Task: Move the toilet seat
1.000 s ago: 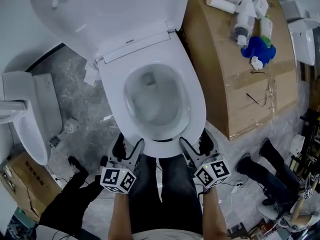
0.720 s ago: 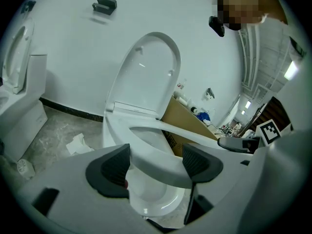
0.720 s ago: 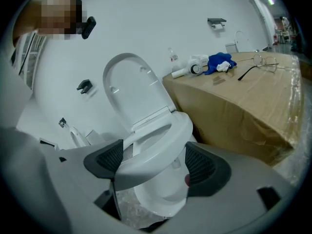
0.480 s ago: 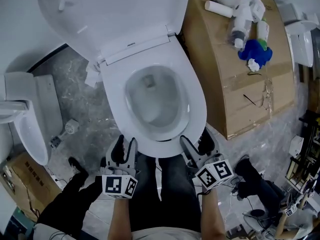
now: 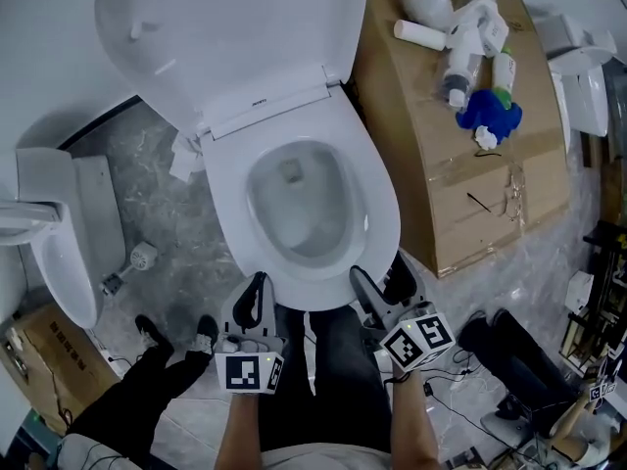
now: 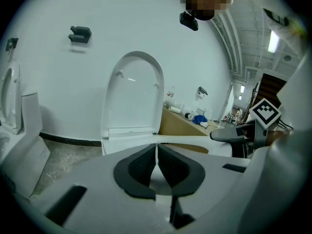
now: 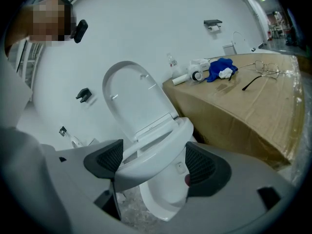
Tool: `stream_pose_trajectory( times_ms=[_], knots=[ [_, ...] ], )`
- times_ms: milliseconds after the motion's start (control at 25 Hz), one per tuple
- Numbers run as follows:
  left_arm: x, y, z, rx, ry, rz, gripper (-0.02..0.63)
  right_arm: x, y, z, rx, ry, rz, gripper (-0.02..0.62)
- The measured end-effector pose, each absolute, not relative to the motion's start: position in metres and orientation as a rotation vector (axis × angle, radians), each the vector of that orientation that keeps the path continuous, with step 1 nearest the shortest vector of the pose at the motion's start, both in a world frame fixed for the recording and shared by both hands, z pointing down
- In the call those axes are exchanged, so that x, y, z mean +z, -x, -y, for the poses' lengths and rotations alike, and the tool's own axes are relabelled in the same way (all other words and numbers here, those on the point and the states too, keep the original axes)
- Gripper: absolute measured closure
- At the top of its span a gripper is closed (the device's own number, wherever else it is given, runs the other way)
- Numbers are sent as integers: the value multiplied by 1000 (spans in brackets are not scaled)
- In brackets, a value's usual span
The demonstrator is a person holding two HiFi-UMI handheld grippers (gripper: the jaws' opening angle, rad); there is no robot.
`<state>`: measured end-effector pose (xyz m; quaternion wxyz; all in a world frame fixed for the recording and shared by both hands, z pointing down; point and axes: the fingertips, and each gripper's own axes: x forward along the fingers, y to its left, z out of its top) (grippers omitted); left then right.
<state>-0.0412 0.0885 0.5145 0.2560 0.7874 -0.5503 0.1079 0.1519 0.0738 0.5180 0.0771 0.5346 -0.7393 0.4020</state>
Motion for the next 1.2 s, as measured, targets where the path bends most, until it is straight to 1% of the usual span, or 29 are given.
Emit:
stream_pose_trajectory(
  times_ms=[120, 480, 1200],
  knots=[
    [511, 35, -85, 300, -2174, 1481, 595, 513, -151, -69, 1213, -1619, 2228, 198],
    [495, 30, -76, 281, -2202, 1489, 597, 497, -148, -59, 1228, -1641, 2261, 198],
    [461, 44, -46, 214, -2172, 1572, 597, 465, -141, -34, 1261, -1749, 2280, 198]
  ],
)
